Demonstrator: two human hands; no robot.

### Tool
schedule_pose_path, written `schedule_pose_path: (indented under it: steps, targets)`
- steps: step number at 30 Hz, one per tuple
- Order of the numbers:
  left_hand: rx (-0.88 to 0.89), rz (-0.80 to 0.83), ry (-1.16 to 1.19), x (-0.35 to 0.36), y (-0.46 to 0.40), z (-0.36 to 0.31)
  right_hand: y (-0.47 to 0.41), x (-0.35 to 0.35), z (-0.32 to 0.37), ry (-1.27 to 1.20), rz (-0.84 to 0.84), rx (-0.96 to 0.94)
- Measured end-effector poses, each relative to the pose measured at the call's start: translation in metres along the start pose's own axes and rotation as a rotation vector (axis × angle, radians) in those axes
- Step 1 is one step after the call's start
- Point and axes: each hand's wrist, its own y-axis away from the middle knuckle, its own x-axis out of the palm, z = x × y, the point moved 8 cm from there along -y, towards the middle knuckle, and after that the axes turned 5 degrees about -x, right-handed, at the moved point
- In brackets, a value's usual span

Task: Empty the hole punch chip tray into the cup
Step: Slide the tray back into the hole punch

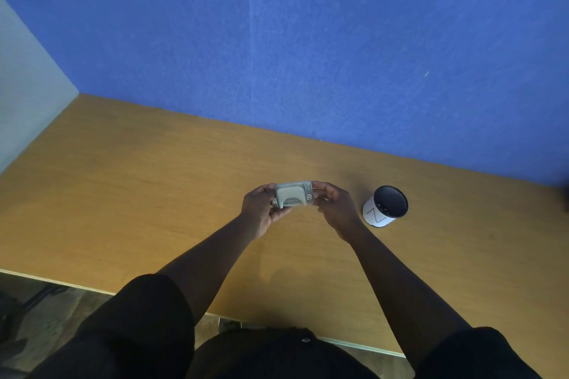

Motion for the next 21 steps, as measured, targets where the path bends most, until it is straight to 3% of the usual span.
schedule_pose_path:
  steps: [11,21]
  targets:
    - [-0.147,0.057,-0.015,0.008,0.005,0.011,-0.004,0.0,-0.021,-0.146,-0.095,0.162]
    - [-0.219,0.093,-0.239,0.001,-0.001,0.012,-0.009,-0.003,-0.042,-0.24,-0.238,0.235]
